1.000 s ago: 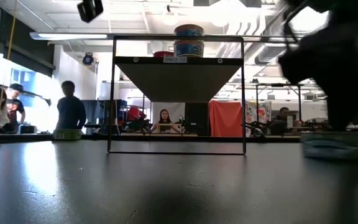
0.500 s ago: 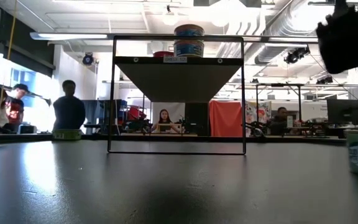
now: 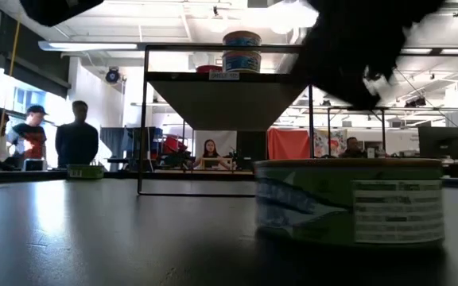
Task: Stack canned seafood by type on shelf
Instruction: Put the green tuna can on the shelf
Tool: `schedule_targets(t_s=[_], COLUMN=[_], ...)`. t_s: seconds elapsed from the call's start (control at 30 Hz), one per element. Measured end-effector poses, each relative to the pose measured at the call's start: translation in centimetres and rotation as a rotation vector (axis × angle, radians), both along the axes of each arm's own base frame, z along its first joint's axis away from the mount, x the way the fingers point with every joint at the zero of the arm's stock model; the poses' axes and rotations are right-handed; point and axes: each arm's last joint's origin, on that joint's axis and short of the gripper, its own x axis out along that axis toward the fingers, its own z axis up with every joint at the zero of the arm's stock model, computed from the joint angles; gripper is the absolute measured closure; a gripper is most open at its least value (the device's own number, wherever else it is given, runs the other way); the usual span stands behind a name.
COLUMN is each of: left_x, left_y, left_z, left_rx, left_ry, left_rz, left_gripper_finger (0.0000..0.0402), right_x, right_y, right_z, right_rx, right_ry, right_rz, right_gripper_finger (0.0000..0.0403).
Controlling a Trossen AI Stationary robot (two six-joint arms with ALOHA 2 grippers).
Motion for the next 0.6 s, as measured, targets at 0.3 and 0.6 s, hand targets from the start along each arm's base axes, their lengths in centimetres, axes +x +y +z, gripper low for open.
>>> schedule_targets(t_s=[0.3,0.6], left_x=[1.9,5.8], left_y=[-0.7,0.5], left_z=[0.4,-2.9], left_rx=[0.353,0.526], left_ry=[0.15,0.089], left_rz=[-0.127,-0.204], left_gripper_finger=[0.0401,0.0401], right_x=[-2.0,-5.8], right_y=[1.0,1.0], right_z=[4.9,-0.7], right_rx=[-0.108,-0.079], right_ry=[0.072,0.35], right_rz=[0.13,-0.118], right_gripper_finger=[0.0403,0.0403])
